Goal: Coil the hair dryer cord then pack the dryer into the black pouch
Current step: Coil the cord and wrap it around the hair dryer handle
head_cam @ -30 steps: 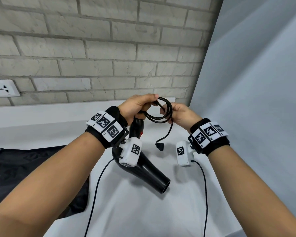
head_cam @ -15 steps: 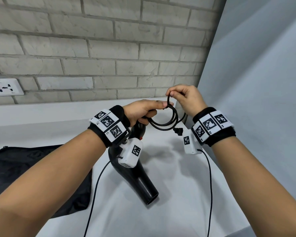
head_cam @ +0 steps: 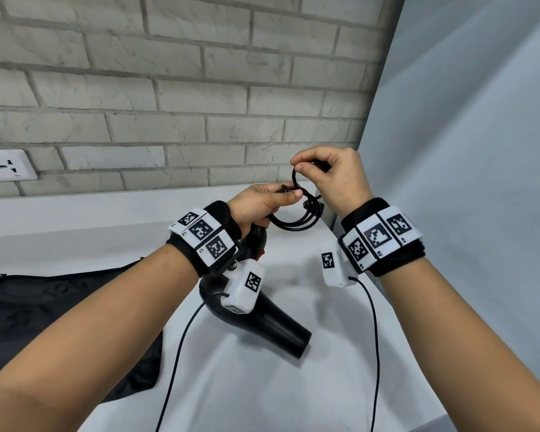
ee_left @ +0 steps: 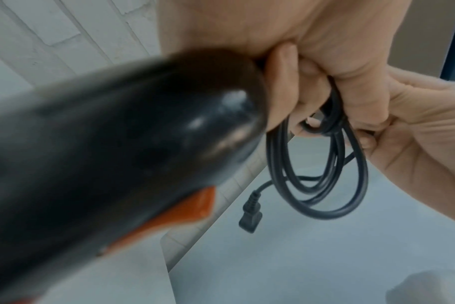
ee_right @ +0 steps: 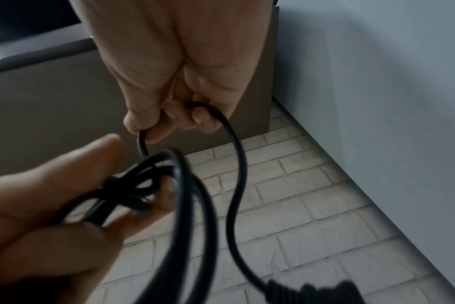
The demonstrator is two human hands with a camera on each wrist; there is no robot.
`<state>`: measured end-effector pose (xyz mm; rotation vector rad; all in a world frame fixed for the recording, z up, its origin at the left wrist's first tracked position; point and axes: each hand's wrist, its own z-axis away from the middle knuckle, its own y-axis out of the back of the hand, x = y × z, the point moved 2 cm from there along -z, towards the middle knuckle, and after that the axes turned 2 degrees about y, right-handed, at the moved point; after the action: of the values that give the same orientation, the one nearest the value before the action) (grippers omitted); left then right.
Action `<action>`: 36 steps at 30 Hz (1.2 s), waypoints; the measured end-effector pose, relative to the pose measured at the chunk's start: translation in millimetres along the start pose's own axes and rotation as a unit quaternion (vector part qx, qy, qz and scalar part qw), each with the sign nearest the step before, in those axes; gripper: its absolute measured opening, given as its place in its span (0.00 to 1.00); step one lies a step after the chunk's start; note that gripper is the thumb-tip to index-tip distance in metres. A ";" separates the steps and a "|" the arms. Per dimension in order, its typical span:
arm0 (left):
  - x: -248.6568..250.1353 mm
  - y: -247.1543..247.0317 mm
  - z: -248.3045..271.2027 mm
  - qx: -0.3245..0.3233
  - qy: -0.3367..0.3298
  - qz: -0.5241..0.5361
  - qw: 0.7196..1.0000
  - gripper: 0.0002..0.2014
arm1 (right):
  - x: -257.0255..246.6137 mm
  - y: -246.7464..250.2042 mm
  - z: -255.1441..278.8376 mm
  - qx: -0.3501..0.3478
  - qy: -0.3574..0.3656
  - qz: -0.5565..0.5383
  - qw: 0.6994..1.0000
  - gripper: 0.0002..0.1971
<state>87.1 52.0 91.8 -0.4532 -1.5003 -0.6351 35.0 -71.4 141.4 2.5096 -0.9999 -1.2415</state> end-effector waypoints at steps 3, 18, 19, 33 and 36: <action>-0.2 1.9 -1.7 0.019 -0.008 0.023 1.000 0.15 | -2.1 -5.9 7.2 0.013 0.005 -0.018 1.000 0.06; -2.3 7.2 -7.3 0.039 -0.031 0.029 0.998 0.15 | 0.1 -19.9 18.6 0.082 -0.006 -0.059 0.995 0.07; -1.8 8.5 -8.0 0.046 -0.032 0.043 0.998 0.15 | 0.8 -19.1 18.3 0.090 -0.012 -0.057 0.994 0.07; 6.7 41.6 -15.8 0.186 -0.047 0.112 0.975 0.18 | 45.6 -37.0 63.3 -0.178 -0.119 0.070 0.974 0.11; 3.1 48.3 -15.1 0.211 -0.041 0.114 0.970 0.17 | 51.4 -37.6 67.6 -0.289 -0.104 0.224 0.925 0.14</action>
<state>129.5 78.8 99.5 -0.3166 -1.5818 -0.1102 24.5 -66.1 49.2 1.6223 -0.9879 -1.4066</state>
